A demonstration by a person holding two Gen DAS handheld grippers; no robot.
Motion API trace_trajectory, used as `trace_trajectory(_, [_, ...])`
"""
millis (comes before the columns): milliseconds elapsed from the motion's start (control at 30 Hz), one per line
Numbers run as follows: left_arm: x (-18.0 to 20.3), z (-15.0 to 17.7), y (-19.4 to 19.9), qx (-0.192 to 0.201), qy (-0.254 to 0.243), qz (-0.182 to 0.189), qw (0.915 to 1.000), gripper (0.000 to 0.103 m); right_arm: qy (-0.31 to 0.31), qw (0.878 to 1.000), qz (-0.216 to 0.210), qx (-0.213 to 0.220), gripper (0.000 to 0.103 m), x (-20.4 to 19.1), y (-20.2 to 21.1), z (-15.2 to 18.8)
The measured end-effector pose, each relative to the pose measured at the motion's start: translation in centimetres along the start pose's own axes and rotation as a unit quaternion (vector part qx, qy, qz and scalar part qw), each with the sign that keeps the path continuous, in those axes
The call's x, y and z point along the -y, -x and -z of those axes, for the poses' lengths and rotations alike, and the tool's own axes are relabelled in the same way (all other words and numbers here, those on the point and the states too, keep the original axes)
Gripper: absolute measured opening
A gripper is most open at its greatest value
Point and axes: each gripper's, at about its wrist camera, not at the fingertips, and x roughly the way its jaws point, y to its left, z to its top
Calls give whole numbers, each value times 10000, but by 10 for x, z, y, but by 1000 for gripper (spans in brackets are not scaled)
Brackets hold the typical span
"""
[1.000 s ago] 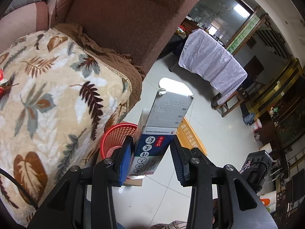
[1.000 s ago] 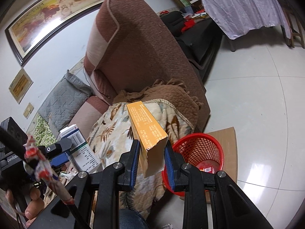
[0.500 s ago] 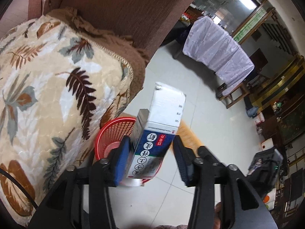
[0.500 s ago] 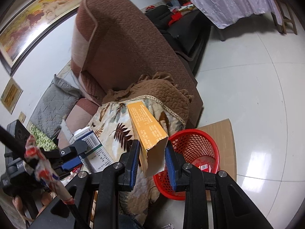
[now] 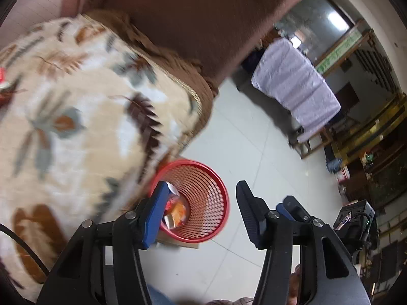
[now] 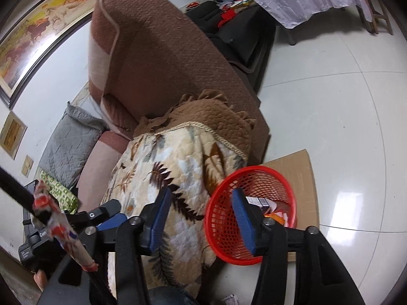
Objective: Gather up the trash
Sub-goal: 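Open both tools to drop the boxes into the red wastebasket, then move both tools back over the remaining trash on the sofa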
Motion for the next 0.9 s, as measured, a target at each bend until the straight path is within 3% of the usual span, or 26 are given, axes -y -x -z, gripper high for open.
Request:
trace_trajectory(267, [-52, 2, 109, 906, 84, -649, 9937, 61, 874, 9926, -841, -112, 80, -82, -2, 19])
trace_trajectory(367, [-76, 5, 149, 1260, 184, -943, 9874, 63, 1240, 9853, -1151, -256, 82, -121, -10, 34])
trace_trajectory(533, [-130, -1, 203, 1679, 729, -1001, 9780, 63, 1616, 9740, -1453, -642, 83, -177, -35, 56])
trace_trajectory(900, [-252, -64, 301, 2391, 1933, -1417, 9410, 67, 2196, 9457, -1997, -1326, 83, -289, -110, 86])
